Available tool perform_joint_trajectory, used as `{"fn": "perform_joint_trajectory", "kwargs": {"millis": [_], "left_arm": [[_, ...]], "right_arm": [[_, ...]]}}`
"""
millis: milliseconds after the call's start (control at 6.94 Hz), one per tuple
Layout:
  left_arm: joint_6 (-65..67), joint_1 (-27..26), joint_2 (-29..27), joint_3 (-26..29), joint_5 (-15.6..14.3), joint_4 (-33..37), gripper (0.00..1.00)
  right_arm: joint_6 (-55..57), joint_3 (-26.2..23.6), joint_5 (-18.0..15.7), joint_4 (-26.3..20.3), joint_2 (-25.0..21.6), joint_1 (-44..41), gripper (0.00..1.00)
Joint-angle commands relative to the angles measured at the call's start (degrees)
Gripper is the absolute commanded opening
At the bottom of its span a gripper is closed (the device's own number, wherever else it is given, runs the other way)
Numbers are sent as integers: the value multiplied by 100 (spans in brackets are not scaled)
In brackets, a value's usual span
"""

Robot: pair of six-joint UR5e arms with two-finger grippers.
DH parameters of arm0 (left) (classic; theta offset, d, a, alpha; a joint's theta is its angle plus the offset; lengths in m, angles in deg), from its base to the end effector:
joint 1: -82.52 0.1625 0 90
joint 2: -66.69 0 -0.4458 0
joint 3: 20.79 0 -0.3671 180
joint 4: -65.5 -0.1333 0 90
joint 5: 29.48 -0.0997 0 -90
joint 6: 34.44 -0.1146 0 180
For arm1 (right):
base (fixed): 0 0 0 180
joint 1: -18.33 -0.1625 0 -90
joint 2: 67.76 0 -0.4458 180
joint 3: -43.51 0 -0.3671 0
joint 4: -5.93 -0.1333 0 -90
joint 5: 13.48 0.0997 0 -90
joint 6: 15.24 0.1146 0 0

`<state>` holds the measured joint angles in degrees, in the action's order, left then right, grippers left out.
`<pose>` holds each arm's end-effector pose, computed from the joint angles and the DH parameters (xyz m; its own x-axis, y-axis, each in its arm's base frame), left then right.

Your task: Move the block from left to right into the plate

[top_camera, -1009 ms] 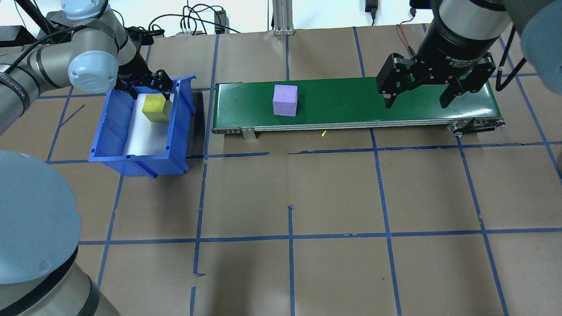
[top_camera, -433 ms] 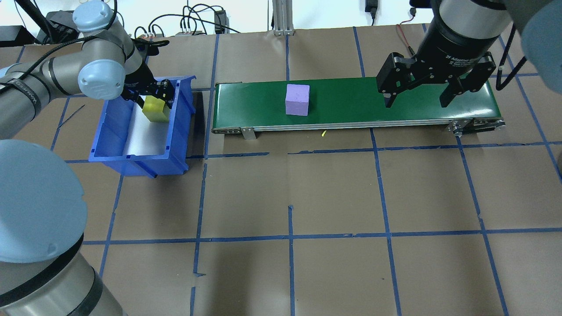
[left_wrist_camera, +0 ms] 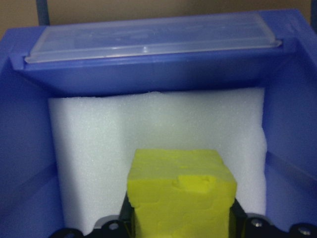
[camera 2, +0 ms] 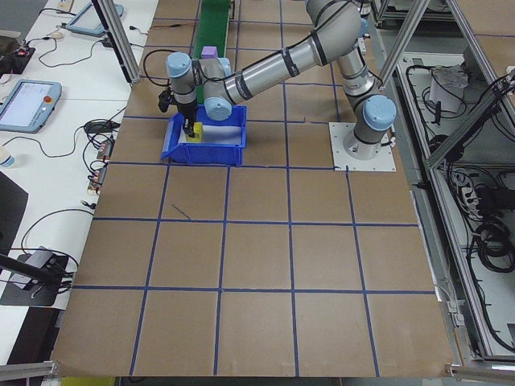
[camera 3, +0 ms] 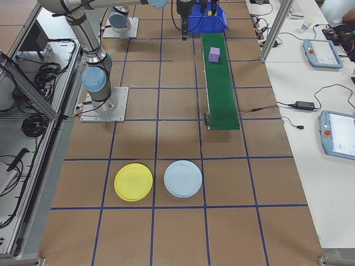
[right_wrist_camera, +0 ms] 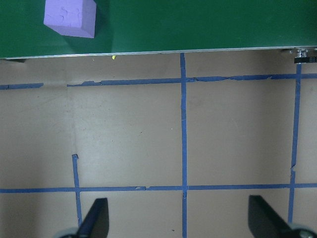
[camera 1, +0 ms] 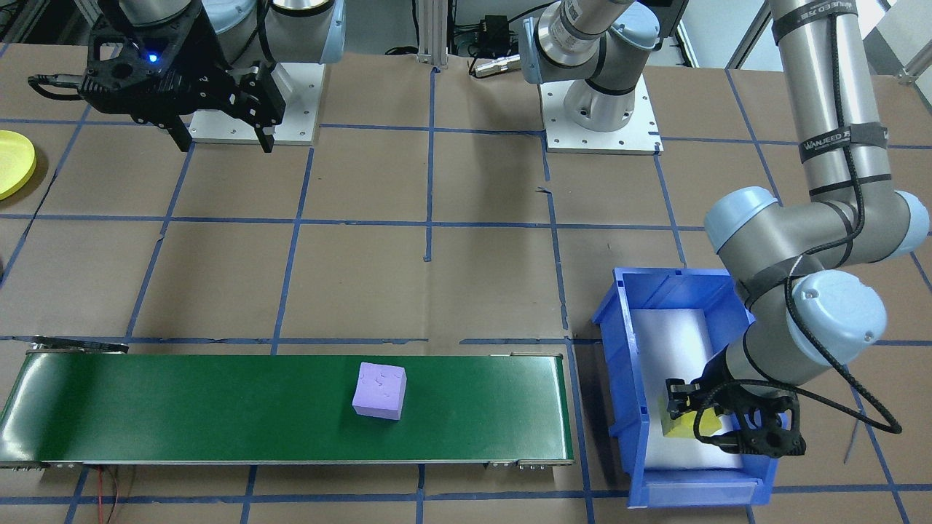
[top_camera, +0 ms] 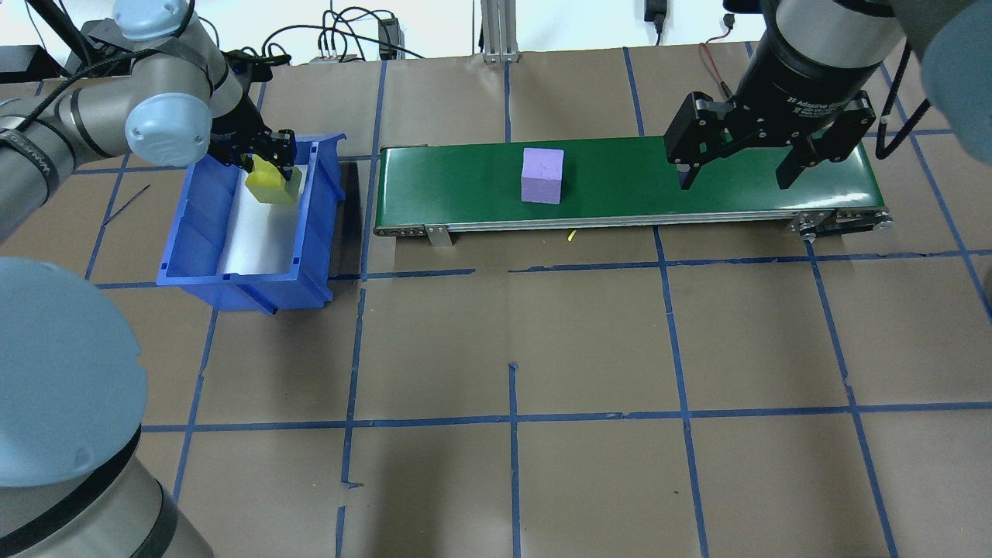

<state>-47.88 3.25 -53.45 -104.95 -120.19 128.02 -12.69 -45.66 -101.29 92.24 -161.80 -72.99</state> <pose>-0.0059 -0.6773 0.2881 -0.9986 0.0463 -0.0249 0.0475 0.9976 -0.0511 0.1477 -0.4331 0.5259 -0.9990 0.0207 -0.0391 0.0214 0.9996 -0.0189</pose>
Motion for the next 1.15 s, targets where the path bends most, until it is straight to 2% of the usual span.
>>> {"fn": "perform_joint_trajectory", "kwargs": {"millis": [0, 288, 577, 721, 865, 1009], "left_arm": [[95, -10, 637, 48, -25, 556, 21], [583, -367, 1052, 57, 36, 727, 21], [1252, -712, 1098, 66, 62, 648, 22], [1404, -896, 1002, 66, 124, 639, 22], [1623, -1115, 766, 66, 394, 430, 22], [1686, -1491, 433, 48, 510, 36, 22]], "right_arm": [[0, -4, 0, -9, 0, 0, 100], [0, -4, 0, 0, 9, 0, 100], [0, -4, 9, 0, 0, -8, 100], [0, -4, 18, 0, 0, -9, 100], [0, -4, 18, 9, 0, -9, 100], [0, -4, 26, 9, 9, 0, 100]]}}
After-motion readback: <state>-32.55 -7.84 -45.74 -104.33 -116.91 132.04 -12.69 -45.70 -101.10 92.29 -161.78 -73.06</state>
